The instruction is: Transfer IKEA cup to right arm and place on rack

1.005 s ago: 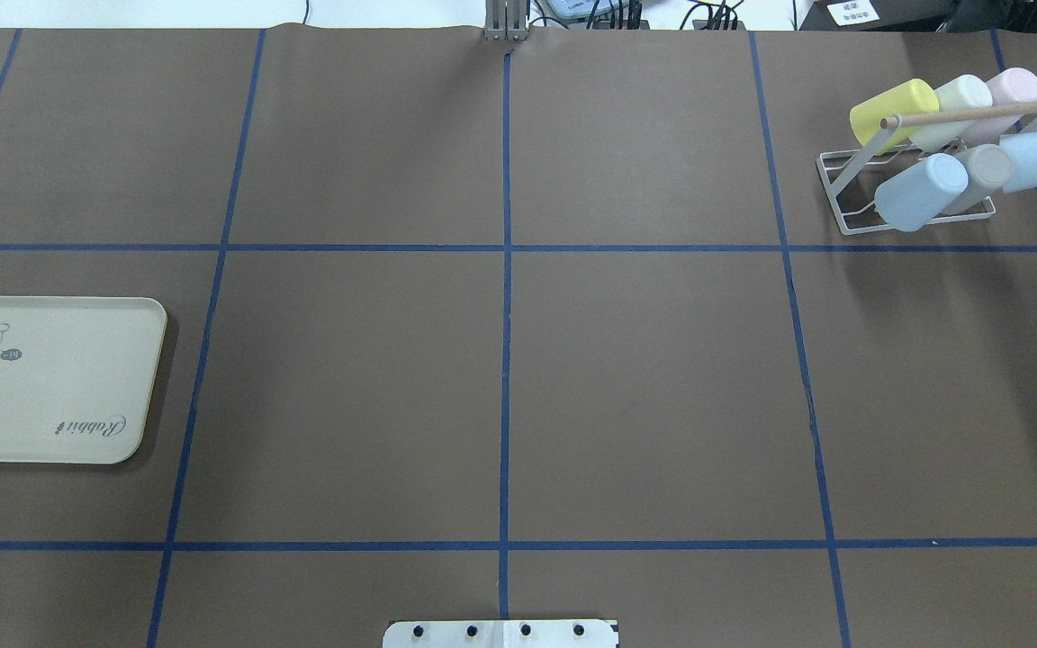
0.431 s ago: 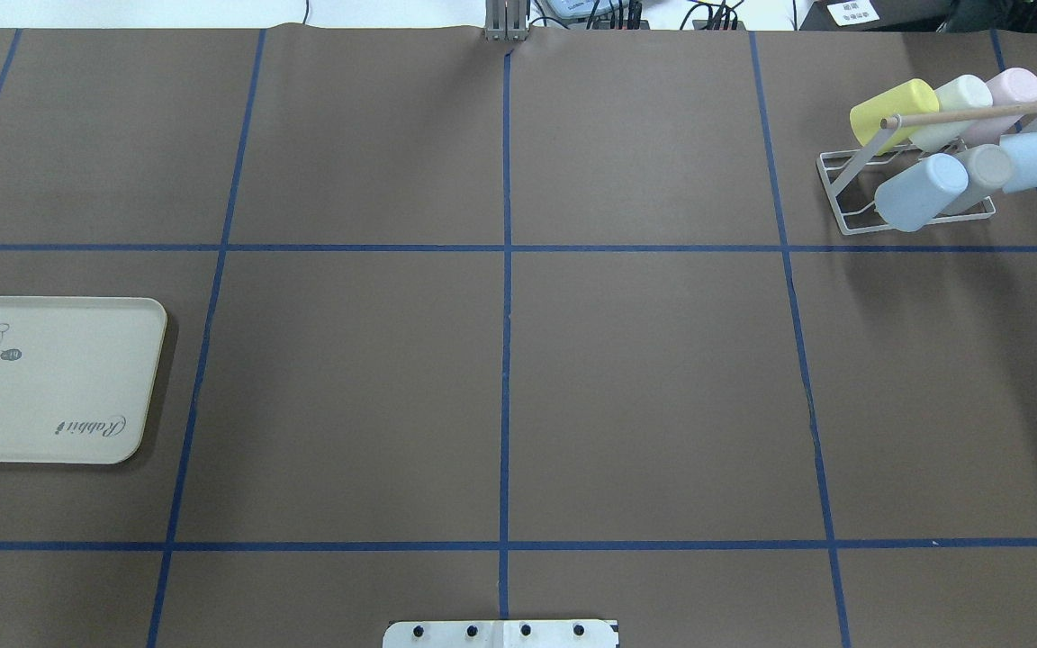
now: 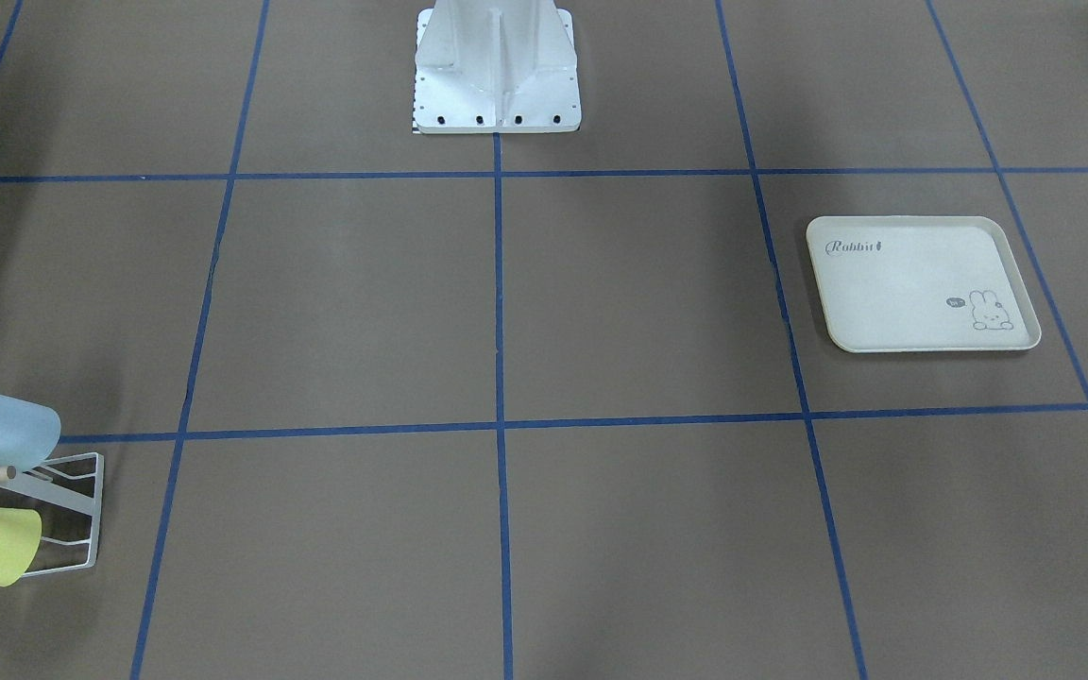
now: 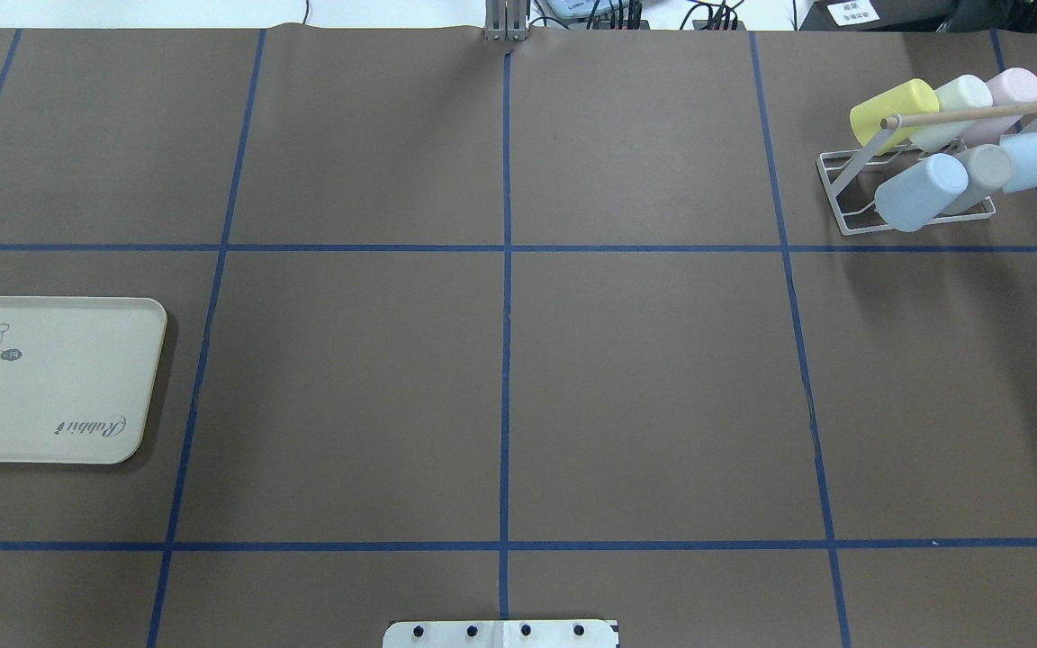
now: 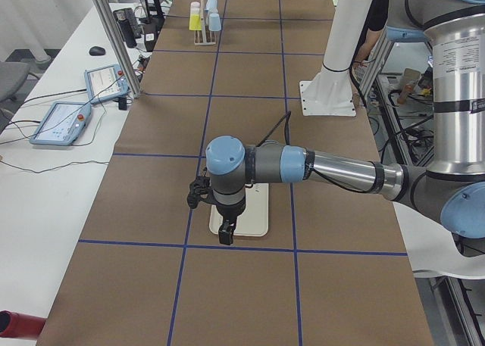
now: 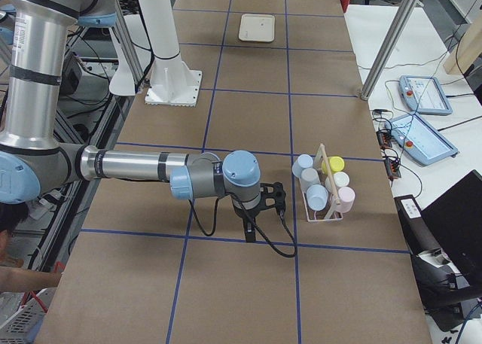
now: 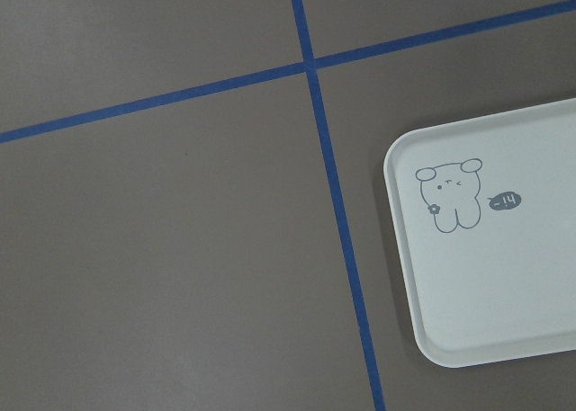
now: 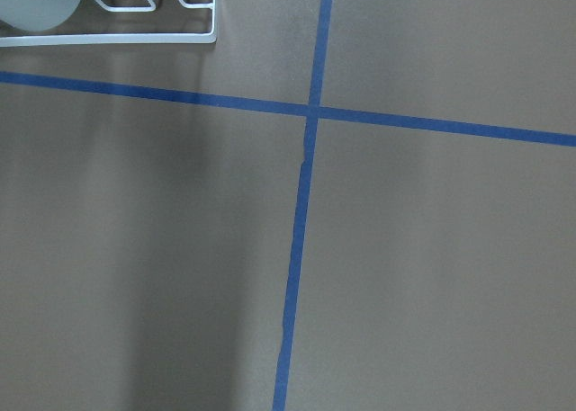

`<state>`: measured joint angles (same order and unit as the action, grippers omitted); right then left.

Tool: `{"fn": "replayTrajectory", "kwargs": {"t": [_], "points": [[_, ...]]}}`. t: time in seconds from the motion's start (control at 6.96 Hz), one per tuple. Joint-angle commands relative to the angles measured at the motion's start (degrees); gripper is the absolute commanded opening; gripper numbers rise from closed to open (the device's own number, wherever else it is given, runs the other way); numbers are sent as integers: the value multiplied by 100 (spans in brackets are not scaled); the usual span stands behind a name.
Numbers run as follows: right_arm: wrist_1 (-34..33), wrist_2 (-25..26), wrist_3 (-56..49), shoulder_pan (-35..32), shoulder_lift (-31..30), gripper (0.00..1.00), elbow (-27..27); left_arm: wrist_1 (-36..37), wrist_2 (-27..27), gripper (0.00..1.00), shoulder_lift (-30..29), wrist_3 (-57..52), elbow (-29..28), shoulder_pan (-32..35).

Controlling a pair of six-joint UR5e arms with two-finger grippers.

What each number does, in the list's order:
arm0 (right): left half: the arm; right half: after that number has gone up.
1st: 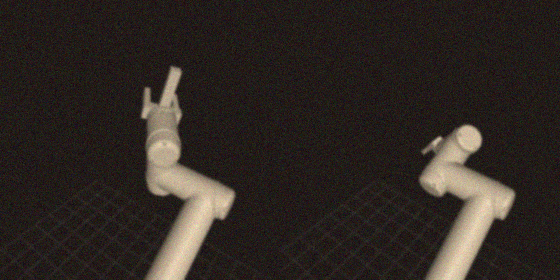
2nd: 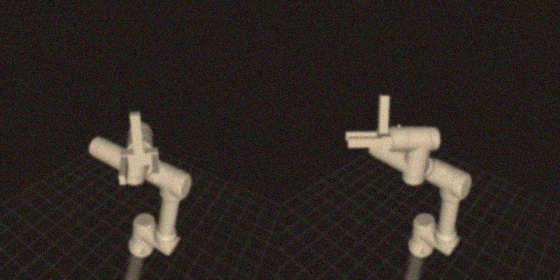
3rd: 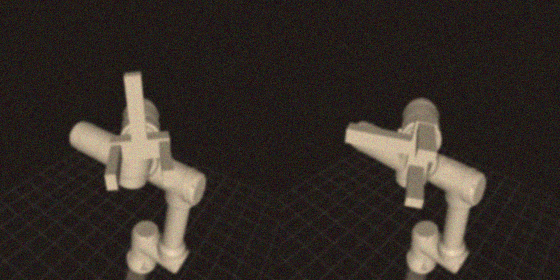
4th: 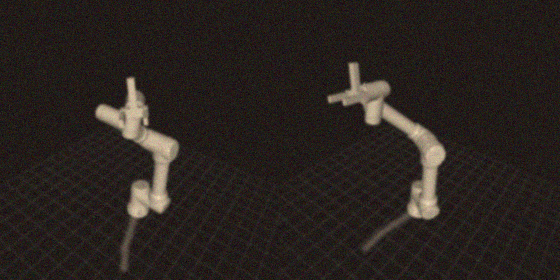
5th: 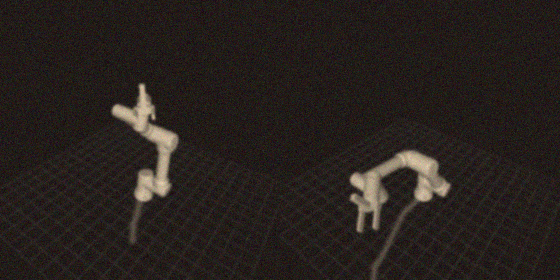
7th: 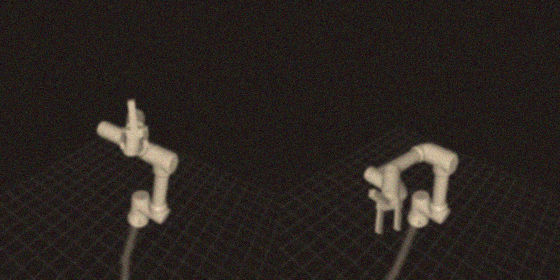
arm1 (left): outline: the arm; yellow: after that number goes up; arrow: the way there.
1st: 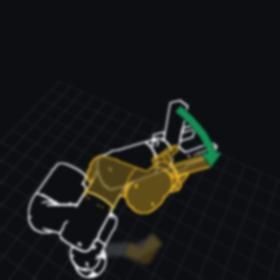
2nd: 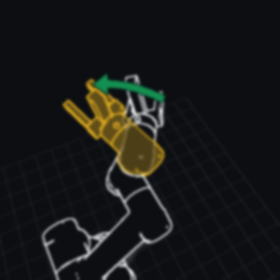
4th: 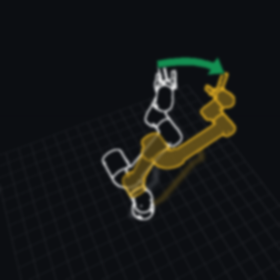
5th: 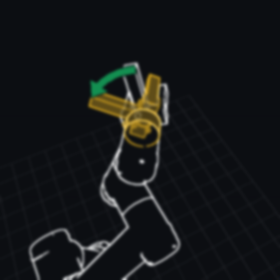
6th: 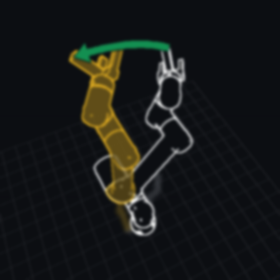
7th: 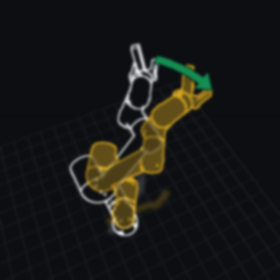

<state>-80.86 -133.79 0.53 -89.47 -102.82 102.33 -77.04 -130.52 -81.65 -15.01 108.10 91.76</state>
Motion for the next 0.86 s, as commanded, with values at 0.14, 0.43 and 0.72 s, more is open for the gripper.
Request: {"fn": "replayTrajectory", "kwargs": {"t": [0.14,0.43,0.72], "points": [[0,-7,0,0,-45,100,-11,5,0,100,35,-2,9,0],[0,-16,0,0,-45,100,6,-4,0,100,35,-2,62,0],[0,-16,0,0,-45,100,6,-13,0,100,27,-2,80,0]]}}
